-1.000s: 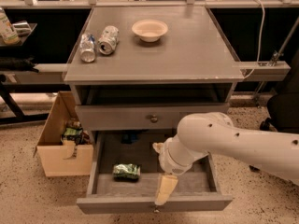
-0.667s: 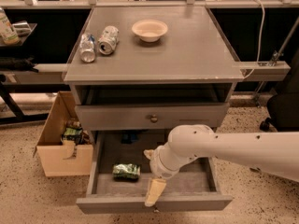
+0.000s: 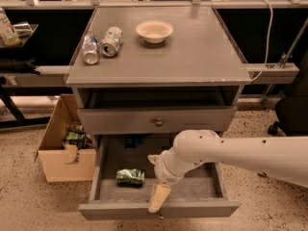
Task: Pick green can from middle drawer and place on counter
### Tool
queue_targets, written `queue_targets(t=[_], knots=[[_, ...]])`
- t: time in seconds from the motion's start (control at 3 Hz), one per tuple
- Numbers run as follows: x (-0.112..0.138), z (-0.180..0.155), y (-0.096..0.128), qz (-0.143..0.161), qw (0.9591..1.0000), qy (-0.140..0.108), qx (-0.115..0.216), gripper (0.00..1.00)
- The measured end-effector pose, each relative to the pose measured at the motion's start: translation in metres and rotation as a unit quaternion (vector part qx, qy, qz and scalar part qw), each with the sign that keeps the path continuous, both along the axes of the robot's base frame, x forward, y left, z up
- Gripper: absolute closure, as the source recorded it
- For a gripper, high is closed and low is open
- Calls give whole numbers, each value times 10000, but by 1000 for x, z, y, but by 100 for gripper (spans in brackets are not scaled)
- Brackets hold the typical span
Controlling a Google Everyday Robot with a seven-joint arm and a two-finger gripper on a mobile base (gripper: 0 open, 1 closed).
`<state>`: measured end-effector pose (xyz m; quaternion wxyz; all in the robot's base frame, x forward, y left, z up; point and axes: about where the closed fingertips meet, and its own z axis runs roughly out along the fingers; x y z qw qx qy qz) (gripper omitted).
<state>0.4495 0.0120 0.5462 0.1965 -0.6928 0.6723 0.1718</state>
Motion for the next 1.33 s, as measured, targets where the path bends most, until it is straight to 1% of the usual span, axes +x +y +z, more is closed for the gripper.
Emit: queue_targets(t=[0.33,0.67,1.0,1.33], knots=[[28,-25,12,51,9997,-123,222,0],[54,-62,26,35,9988,18,480,0],[73,-94,37,-57,9983,123,575,0],[87,-118,48,-148,9972,192,705,0]])
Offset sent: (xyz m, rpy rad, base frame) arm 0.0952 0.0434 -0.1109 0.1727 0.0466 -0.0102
